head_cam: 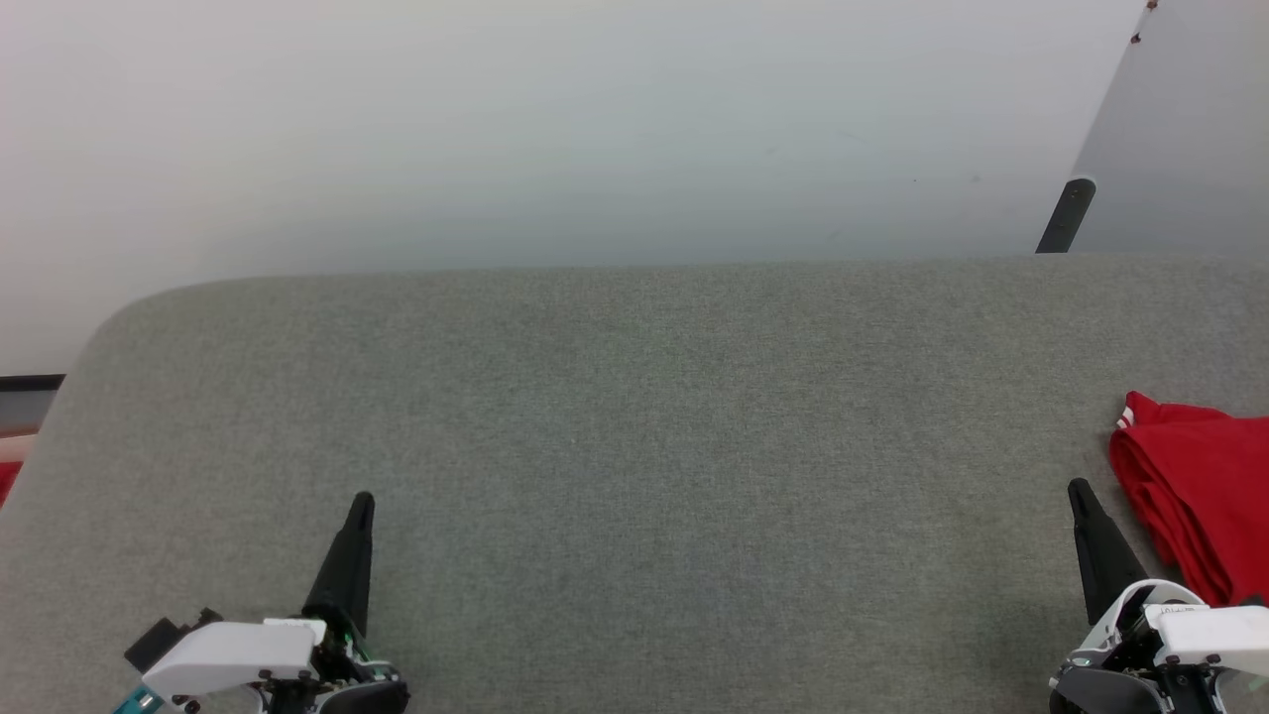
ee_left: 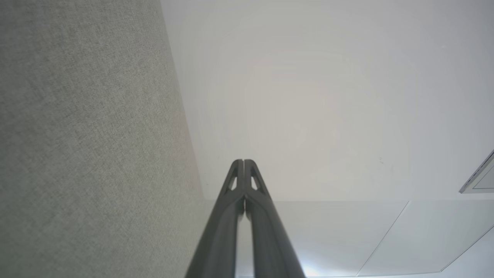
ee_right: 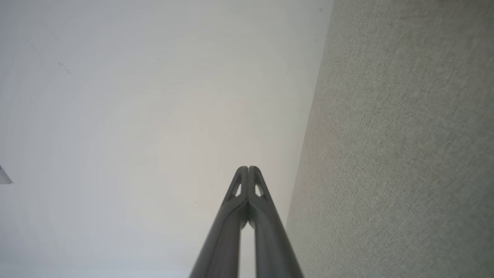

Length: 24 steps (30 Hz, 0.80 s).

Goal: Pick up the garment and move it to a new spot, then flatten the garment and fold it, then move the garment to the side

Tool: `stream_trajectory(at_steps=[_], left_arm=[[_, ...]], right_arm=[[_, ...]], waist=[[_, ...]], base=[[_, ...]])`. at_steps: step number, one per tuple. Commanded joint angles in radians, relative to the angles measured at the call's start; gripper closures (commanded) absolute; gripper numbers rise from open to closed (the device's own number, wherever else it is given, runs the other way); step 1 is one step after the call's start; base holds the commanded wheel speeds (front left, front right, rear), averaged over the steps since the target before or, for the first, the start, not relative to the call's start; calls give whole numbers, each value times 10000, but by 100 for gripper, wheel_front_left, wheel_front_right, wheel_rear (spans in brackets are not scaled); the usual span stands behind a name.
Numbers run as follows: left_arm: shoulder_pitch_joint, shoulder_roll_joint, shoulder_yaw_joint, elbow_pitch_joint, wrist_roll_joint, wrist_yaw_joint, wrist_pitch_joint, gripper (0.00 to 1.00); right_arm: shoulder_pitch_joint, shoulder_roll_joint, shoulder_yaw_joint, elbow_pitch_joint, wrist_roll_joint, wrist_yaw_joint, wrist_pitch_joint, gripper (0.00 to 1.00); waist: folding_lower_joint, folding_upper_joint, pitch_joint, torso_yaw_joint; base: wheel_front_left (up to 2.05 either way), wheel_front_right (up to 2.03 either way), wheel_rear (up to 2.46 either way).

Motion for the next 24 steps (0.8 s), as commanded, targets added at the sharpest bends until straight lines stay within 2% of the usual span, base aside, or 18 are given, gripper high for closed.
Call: stream_trajectory(at_steps=[1,24], left_arm=[[-99,-15,28,10,-8,-54,37,100],[-99,-15,28,9,-6,-54,38,100]], right_arm=[[-33,28,7,2,47,0,11,100],[-32,28,8,2,48,0,10,100]], waist=[[0,0,0,0],[0,0,0,0]], base=[[0,0,0],[0,0,0]])
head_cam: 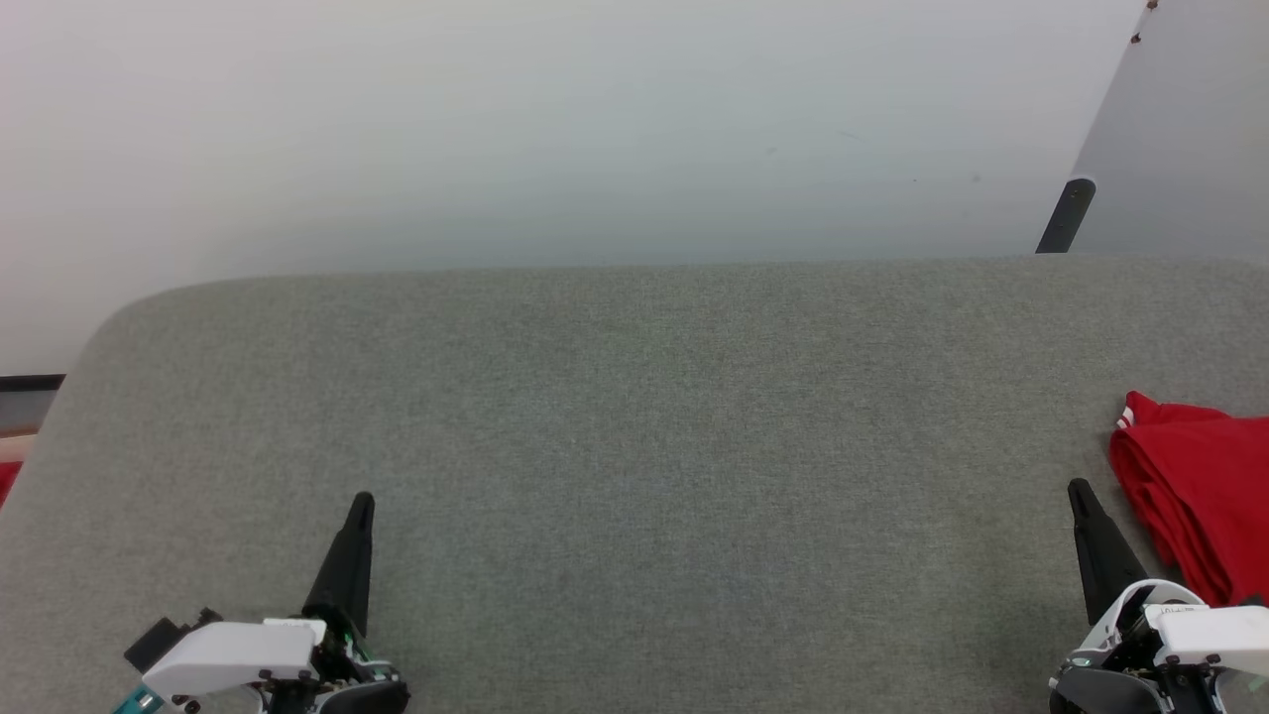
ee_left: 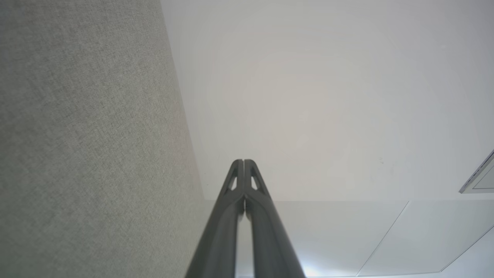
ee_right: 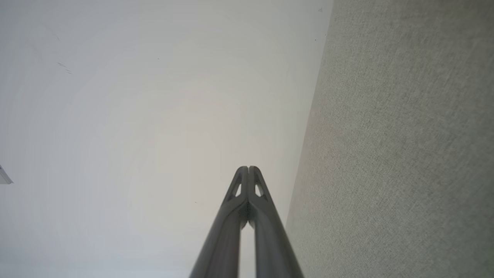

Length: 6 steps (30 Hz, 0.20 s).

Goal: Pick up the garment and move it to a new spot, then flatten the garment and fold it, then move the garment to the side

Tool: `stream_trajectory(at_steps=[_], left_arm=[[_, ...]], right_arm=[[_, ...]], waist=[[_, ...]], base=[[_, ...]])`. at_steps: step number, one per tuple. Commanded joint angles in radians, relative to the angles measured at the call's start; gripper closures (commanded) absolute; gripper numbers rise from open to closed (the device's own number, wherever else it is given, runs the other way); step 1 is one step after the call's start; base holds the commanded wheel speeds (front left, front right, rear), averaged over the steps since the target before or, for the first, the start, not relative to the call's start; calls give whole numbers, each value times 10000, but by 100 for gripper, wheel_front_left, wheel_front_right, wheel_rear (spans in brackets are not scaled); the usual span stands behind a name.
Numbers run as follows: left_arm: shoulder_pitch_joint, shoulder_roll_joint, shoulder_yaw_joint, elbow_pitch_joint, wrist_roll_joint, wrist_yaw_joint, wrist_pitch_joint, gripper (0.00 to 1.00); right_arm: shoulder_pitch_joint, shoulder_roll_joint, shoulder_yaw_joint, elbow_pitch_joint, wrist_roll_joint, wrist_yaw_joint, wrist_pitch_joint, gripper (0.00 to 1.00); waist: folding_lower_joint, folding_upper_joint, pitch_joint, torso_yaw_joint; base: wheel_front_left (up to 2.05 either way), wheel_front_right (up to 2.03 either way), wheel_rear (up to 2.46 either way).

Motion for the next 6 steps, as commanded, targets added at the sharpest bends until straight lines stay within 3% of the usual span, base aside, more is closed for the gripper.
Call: stream_trajectory(at_steps=[1,6], left_arm=[[-99,-13,24,9,-6,-54,38,100],[-99,-13,24,9,-6,-54,38,100]], right_arm=[[-32,28,9,2,48,0,10,100],[-32,28,9,2,48,0,10,100]], waist=[[0,-1,0,0],[0,-1,0,0]], base=[[0,0,0],[0,0,0]])
